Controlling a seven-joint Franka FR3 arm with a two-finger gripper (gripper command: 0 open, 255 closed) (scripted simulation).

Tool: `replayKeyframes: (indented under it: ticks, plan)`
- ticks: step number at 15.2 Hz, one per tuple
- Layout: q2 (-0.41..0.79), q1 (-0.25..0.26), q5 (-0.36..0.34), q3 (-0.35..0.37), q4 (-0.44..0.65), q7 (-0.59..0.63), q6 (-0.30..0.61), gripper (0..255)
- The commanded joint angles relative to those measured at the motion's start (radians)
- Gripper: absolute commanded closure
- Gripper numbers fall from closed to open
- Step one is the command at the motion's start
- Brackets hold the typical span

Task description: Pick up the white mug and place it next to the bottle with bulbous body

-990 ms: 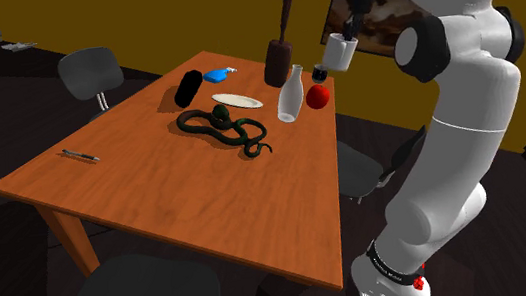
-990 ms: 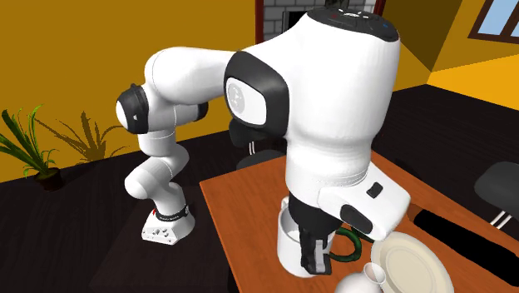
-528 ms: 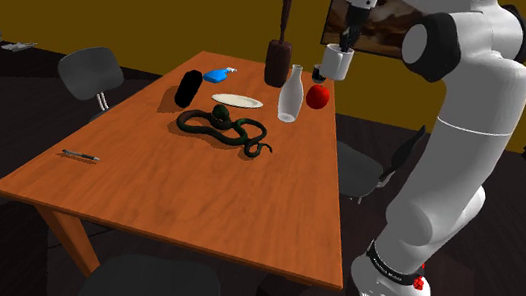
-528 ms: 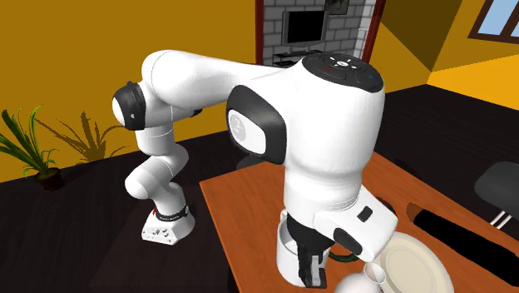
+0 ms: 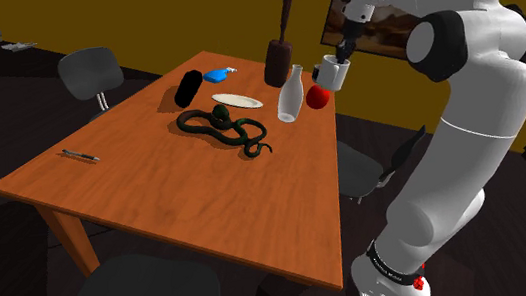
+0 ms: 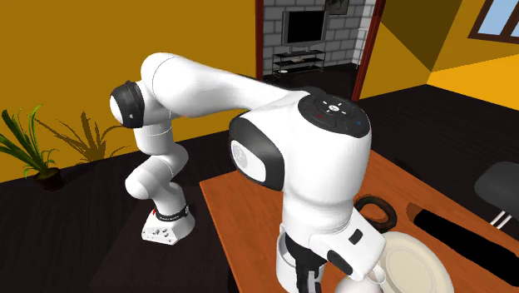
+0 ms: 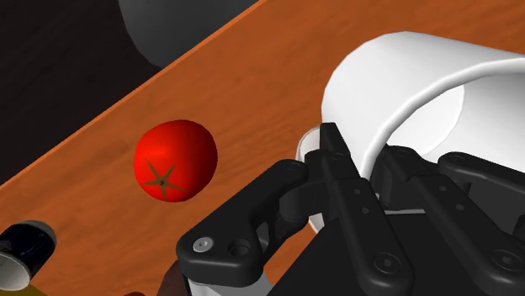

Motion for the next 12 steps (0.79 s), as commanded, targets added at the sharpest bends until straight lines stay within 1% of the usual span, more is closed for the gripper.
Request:
replayKeyframes:
  ticks: [1,12]
  plan:
    - [-0.007,0.003,-0.003,0.001,-0.038,0.000,0.033,255]
    - [-0.014,0.010,-0.004,0.004,-0.195,-0.003,0.183,255]
